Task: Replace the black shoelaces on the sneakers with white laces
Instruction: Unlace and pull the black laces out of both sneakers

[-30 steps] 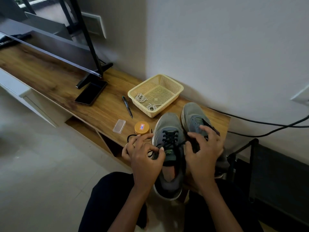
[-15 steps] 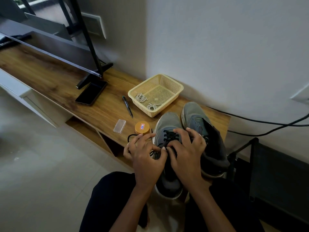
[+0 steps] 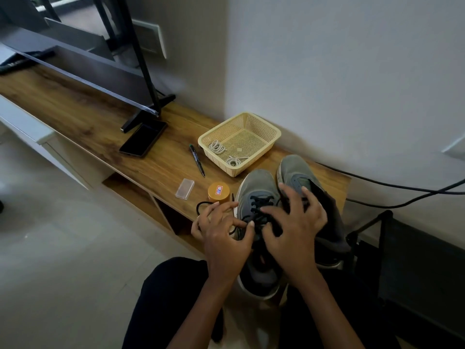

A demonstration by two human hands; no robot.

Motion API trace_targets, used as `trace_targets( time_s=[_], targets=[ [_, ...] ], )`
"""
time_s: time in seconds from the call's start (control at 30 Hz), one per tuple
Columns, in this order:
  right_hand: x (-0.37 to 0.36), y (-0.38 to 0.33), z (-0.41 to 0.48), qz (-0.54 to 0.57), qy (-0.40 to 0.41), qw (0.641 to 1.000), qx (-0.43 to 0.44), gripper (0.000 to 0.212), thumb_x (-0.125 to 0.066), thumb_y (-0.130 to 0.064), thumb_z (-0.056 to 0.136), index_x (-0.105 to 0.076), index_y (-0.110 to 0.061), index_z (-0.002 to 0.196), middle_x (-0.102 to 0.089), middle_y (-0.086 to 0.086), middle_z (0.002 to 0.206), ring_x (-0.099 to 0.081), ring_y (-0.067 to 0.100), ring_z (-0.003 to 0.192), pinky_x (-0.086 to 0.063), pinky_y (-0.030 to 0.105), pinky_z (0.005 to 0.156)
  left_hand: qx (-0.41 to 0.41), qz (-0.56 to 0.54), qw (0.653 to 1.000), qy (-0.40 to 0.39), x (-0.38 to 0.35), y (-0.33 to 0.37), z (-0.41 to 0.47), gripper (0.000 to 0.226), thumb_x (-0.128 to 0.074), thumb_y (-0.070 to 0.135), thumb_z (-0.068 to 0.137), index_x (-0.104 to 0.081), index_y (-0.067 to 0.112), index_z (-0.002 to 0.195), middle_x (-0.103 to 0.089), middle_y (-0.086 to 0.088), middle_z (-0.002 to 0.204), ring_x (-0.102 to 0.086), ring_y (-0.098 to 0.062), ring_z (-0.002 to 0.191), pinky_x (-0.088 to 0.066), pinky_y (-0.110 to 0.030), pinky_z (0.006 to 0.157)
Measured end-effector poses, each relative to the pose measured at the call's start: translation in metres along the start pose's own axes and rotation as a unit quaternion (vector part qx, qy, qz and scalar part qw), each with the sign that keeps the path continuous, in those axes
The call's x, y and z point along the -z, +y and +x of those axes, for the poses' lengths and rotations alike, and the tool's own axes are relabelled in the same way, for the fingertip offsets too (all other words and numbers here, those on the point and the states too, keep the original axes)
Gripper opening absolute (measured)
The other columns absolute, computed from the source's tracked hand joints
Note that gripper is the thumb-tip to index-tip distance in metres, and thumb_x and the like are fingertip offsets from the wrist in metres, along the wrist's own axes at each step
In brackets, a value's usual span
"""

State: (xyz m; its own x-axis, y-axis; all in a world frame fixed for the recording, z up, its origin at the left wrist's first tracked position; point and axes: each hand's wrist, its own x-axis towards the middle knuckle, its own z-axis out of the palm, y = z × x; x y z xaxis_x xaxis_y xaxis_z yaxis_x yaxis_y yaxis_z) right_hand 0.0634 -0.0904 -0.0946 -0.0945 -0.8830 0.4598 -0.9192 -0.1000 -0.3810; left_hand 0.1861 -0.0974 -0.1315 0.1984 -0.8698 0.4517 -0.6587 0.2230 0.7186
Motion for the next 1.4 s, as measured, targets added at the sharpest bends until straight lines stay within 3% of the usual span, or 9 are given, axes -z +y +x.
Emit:
trace_targets(
  time_s=[0.17,0.3,0.67,0.83,0.93,1.03,1.13,1.27,1.4],
  targets=[
    [-0.009,0.003,-0.004,-0.051,-0.056,0.997,0.029,0.009,-0.079,-0.027,0.067,-0.07,-0.025,0.069,-0.055,-0.002,0.131,-0.025,0.033,0.132,-0.012,0.058,0.105,-0.001,0.004,1.0,0.005,-0.001,0.001,0.001,0.019,-0.059,0.041,0.07,-0.062,0.024,0.064,-0.064,0.012,0.114,-0.032,-0.003,0.124,-0.018,-0.036,0.1],
    [-0.005,0.007,-0.003,-0.049,-0.006,0.999,0.016,0.004,-0.069,-0.024,0.073,-0.066,-0.021,0.071,-0.056,-0.002,0.125,-0.03,0.03,0.128,-0.011,0.056,0.106,-0.011,0.02,1.0,0.007,-0.001,0.004,0.0,0.017,-0.059,0.039,0.07,-0.06,0.023,0.063,-0.065,0.011,0.112,-0.037,-0.007,0.124,-0.018,-0.035,0.101],
    [0.051,0.065,0.014,0.085,0.186,0.944,-0.26,0.007,-0.062,-0.011,0.083,-0.063,-0.007,0.089,-0.06,0.01,0.103,-0.039,0.031,0.109,-0.03,0.049,0.096,-0.006,0.015,1.0,0.002,0.0,0.004,0.0,0.016,-0.06,0.038,0.071,-0.055,0.024,0.065,-0.064,0.014,0.11,-0.043,-0.011,0.12,-0.021,-0.035,0.098],
    [0.042,0.052,0.007,0.042,0.128,0.96,-0.245,0.022,-0.07,-0.013,0.079,-0.067,-0.013,0.101,-0.055,0.007,0.122,-0.036,0.033,0.113,-0.027,0.053,0.098,-0.013,0.0,0.999,-0.033,-0.002,0.011,-0.002,0.022,-0.056,0.038,0.076,-0.061,0.022,0.09,-0.059,0.009,0.113,-0.045,-0.017,0.117,-0.034,-0.041,0.095],
    [0.038,0.039,0.008,0.04,0.104,0.979,-0.169,0.019,-0.065,-0.025,0.079,-0.065,-0.021,0.097,-0.052,0.006,0.125,-0.034,0.031,0.119,-0.03,0.062,0.097,-0.048,0.021,0.995,-0.084,-0.008,0.016,0.004,0.032,-0.055,0.04,0.076,-0.062,0.028,0.104,-0.053,0.008,0.126,-0.036,-0.02,0.126,-0.022,-0.038,0.101],
    [0.023,0.028,0.001,-0.03,0.01,0.997,-0.072,0.018,-0.059,-0.038,0.072,-0.07,-0.024,0.078,-0.056,-0.002,0.123,-0.031,0.028,0.126,-0.01,0.059,0.107,-0.073,0.105,0.981,-0.143,-0.017,0.018,0.009,0.029,-0.065,0.036,0.074,-0.064,0.032,0.103,-0.047,0.003,0.137,-0.024,-0.024,0.134,-0.008,-0.036,0.103],
    [0.008,0.022,-0.005,-0.103,-0.043,0.993,-0.037,0.024,-0.057,-0.047,0.07,-0.069,-0.027,0.073,-0.055,-0.004,0.127,-0.029,0.031,0.129,0.005,0.055,0.108,-0.043,0.137,0.978,-0.15,-0.022,0.021,0.011,0.024,-0.076,0.027,0.071,-0.067,0.03,0.093,-0.052,0.0,0.133,-0.026,-0.024,0.132,-0.017,-0.045,0.103],
    [-0.004,0.023,-0.01,-0.101,-0.004,0.994,-0.039,0.017,-0.076,-0.036,0.068,-0.069,-0.021,0.07,-0.061,-0.002,0.119,-0.034,0.029,0.126,0.0,0.056,0.108,-0.031,0.098,0.988,-0.114,-0.023,0.019,0.012,0.018,-0.079,0.022,0.069,-0.068,0.025,0.082,-0.058,0.001,0.127,-0.031,-0.023,0.128,-0.032,-0.051,0.099],
    [-0.01,0.016,-0.011,-0.089,0.057,0.993,-0.055,0.022,-0.055,-0.033,0.075,-0.068,-0.017,0.067,-0.064,-0.003,0.113,-0.037,0.028,0.124,-0.001,0.053,0.11,0.028,-0.003,0.996,-0.087,-0.024,0.018,0.011,0.012,-0.077,0.019,0.073,-0.069,0.023,0.08,-0.058,0.004,0.126,-0.042,-0.025,0.122,-0.034,-0.044,0.099]
  ],
)
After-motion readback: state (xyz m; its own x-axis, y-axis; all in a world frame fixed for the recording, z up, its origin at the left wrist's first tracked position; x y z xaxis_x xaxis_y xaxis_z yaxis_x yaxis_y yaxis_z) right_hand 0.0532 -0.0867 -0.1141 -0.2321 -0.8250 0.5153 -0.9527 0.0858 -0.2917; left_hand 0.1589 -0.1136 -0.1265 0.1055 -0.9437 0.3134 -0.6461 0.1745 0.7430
